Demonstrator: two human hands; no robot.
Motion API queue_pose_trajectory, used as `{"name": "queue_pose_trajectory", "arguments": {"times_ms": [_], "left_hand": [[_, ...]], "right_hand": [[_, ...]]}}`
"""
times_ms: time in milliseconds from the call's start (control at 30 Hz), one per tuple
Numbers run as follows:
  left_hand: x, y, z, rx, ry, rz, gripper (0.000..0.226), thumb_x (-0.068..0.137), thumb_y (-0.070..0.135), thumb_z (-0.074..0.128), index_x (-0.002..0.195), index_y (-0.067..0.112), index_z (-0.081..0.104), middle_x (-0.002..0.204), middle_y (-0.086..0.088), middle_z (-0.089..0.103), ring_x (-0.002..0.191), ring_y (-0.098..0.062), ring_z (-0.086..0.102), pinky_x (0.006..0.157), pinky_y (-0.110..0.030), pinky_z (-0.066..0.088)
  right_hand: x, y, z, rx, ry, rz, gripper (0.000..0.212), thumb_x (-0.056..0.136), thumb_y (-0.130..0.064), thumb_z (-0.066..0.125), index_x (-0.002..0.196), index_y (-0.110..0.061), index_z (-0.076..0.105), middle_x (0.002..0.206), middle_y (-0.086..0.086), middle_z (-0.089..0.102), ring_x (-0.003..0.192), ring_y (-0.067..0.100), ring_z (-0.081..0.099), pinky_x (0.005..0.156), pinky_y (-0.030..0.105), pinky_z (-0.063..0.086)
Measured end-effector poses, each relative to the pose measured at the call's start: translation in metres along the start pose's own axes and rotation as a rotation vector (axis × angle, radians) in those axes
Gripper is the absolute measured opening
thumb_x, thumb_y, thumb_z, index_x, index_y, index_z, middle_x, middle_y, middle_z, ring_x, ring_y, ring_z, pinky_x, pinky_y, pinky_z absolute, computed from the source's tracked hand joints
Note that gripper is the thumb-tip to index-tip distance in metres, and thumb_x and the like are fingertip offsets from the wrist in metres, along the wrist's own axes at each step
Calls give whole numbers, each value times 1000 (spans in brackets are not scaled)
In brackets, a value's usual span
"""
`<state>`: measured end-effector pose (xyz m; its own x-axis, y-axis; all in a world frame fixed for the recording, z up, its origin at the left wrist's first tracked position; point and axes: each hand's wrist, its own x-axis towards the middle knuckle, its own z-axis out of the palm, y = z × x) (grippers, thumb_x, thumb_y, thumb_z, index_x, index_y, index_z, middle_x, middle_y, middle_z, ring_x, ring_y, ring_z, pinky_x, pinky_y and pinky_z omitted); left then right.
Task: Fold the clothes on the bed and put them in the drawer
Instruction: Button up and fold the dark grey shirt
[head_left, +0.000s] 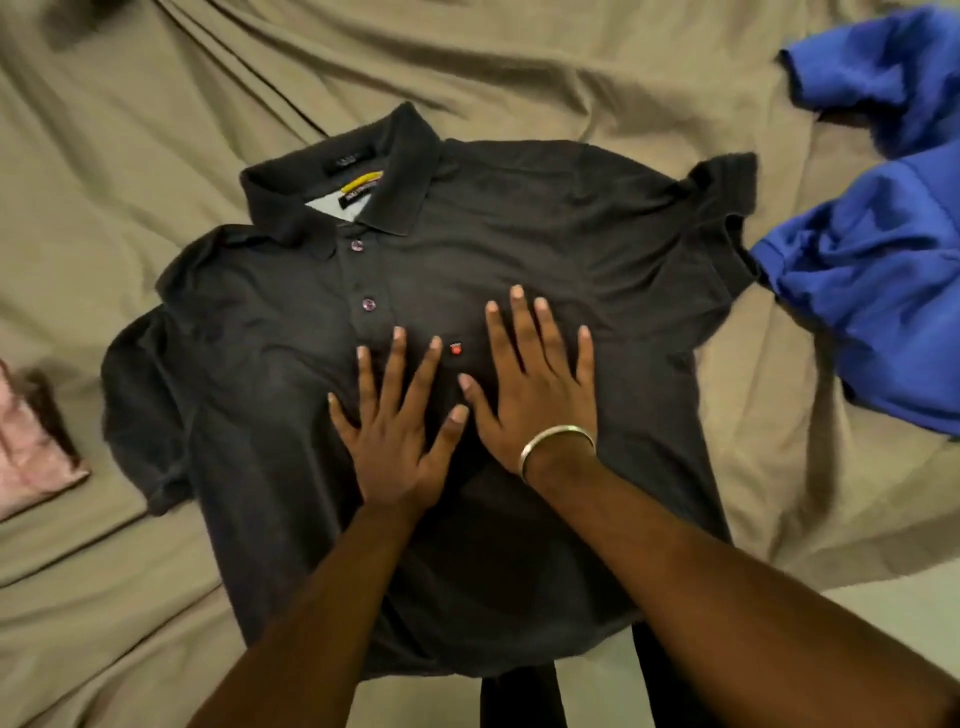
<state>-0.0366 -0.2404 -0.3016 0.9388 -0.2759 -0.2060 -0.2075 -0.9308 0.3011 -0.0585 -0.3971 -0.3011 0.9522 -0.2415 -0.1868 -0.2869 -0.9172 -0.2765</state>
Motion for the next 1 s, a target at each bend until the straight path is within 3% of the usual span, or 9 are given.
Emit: {"name": "queue_pose_trajectory", "arguments": {"times_ms": [167, 300, 500, 633, 700, 767, 833, 933, 1000], "left_hand": [[-4, -25, -16, 81, -4, 28, 59, 96, 65, 16, 153, 51, 9, 165, 17, -1, 153, -15, -3, 119, -51, 7], [-25, -108, -42, 47, 64, -210, 62, 98, 62, 17, 156, 41, 13, 166, 11, 3, 153, -17, 0, 122, -49, 13], [-19, -145, -79, 4, 201, -431, 55, 103, 47, 31, 153, 23, 29, 159, -6, 31, 144, -32, 28, 114, -51, 23], [13, -170, -105, 29, 176, -532, 78, 96, 53, 50, 157, 16, 17, 162, -12, 20, 147, -34, 20, 117, -53, 15], [27, -184, -116, 7, 146, -515, 74, 92, 59, 55, 149, 15, 35, 153, -13, 38, 140, -35, 34, 113, -53, 25], [36, -193, -122, -45, 131, -479, 56, 89, 54, 62, 125, 12, 52, 129, -14, 54, 120, -35, 50, 100, -49, 39], [41, -194, -132, -192, 101, -464, 36, 91, 44, 64, 106, 12, 55, 109, -11, 57, 103, -30, 55, 88, -43, 45], [39, -202, -147, -432, 58, -546, 22, 96, 29, 63, 106, 12, 54, 92, -1, 57, 96, -22, 55, 83, -35, 42], [34, -215, -159, -442, 71, -607, 32, 92, 28, 68, 117, 11, 60, 98, 0, 62, 99, -23, 58, 87, -37, 46]], "right_hand": [[0, 4, 20, -57, 54, 7, 74, 96, -59, 27, 158, -24, 9, 166, 2, 2, 152, 22, 3, 118, 57, 0], [1, -1, 30, -80, 74, 15, 73, 95, -57, 25, 158, -24, 10, 166, 2, 2, 152, 23, 2, 117, 57, -1], [1, 4, 36, -105, 100, 36, 73, 94, -56, 25, 157, -24, 11, 166, 3, 3, 152, 24, 4, 117, 54, -4], [1, 4, 38, -112, 117, 48, 72, 93, -55, 25, 157, -24, 12, 166, 3, 5, 152, 25, 4, 117, 53, -5], [1, 4, 40, -115, 120, 49, 72, 93, -55, 25, 157, -24, 12, 166, 4, 5, 152, 25, 4, 117, 53, -6], [1, 5, 40, -118, 121, 54, 72, 94, -55, 24, 157, -24, 11, 166, 4, 4, 152, 25, 3, 117, 53, -6], [1, 5, 42, -122, 119, 56, 72, 94, -55, 23, 157, -24, 10, 166, 4, 4, 152, 25, 3, 117, 54, -5], [1, 5, 43, -124, 124, 57, 71, 94, -55, 23, 157, -24, 11, 165, 4, 5, 152, 25, 4, 117, 55, -3], [1, 5, 43, -126, 127, 55, 71, 94, -55, 23, 157, -24, 11, 165, 4, 6, 152, 25, 4, 117, 56, -2]]}}
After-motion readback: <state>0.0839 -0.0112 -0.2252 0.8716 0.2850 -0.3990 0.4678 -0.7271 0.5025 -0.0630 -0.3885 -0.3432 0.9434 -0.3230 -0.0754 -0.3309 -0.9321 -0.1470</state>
